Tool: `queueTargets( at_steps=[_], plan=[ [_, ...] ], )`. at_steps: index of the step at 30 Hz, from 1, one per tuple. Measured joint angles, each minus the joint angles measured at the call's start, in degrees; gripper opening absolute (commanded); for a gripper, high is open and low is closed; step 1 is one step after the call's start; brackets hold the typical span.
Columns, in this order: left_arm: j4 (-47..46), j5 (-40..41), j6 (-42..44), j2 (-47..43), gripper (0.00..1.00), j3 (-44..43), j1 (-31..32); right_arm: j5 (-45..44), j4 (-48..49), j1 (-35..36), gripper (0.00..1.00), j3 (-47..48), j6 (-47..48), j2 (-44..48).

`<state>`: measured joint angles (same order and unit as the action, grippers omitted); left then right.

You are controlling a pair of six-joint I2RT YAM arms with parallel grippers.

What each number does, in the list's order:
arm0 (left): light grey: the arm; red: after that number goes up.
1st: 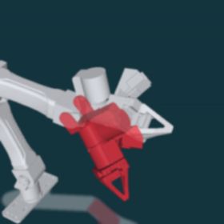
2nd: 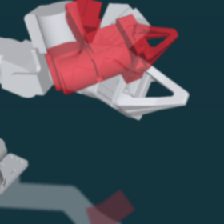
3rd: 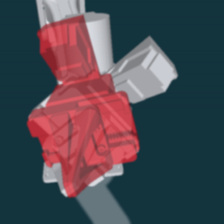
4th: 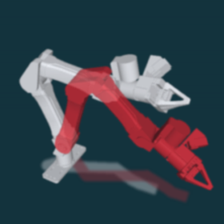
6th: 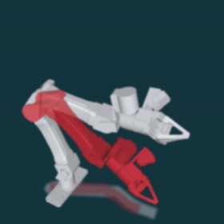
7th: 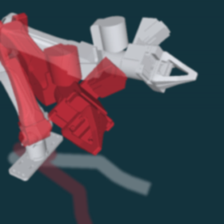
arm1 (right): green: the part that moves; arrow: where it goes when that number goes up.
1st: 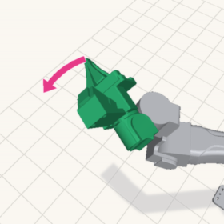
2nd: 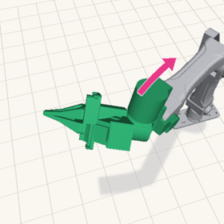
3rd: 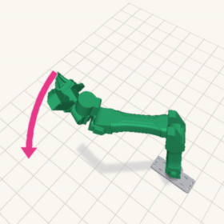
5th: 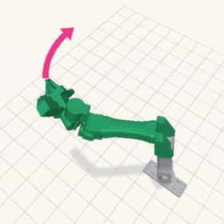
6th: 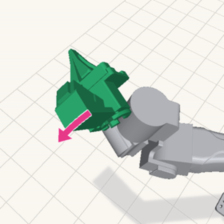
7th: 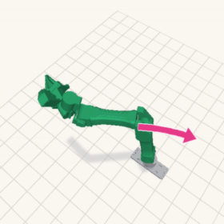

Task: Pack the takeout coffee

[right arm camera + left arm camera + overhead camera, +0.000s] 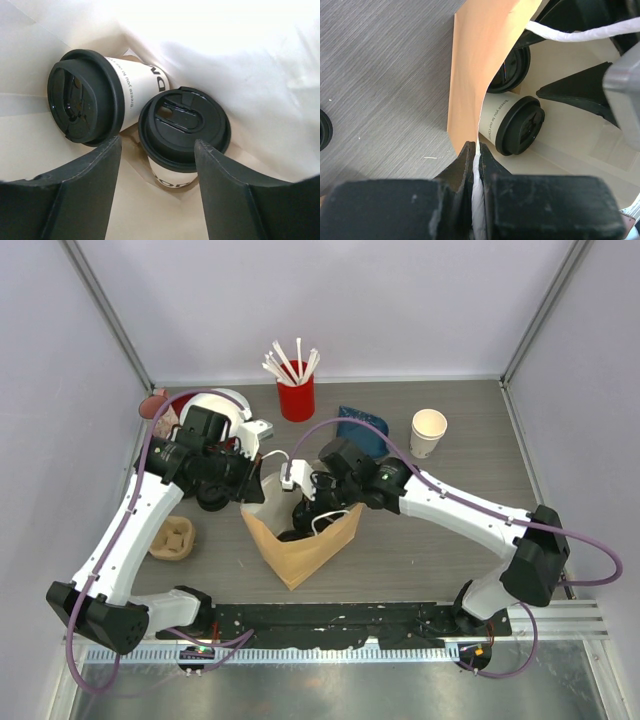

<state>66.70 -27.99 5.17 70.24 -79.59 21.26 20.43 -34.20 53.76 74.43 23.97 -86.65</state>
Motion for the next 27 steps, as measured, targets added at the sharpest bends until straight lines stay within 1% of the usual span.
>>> queueTargets(
  at_steps=[6,7,8,15,27],
  plan=[
    [0.04,0.15,0.15,0.00,0.00,-0.11,0.00,-0.63,-0.11,0.00,0.72,1.03,-0.57,1.55],
    [0.04,0.15,0.22,0.00,0.00,-0.11,0.00,-0.68,-0.17,0.00,0.75,1.11,-0.61,1.77],
    [0.04,0.15,0.24,0.00,0.00,-0.11,0.00,-0.81,-0.13,0.00,0.75,1.18,-0.63,1.99],
    [0.04,0.20,0.35,0.00,0.00,-0.11,0.00,-0.76,-0.13,0.00,0.76,2.29,-1.16,3.21],
    [0.42,1.01,1.03,0.09,0.00,-0.66,0.00,2.73,0.37,-0.26,0.77,4.44,-1.49,8.48]
  ],
)
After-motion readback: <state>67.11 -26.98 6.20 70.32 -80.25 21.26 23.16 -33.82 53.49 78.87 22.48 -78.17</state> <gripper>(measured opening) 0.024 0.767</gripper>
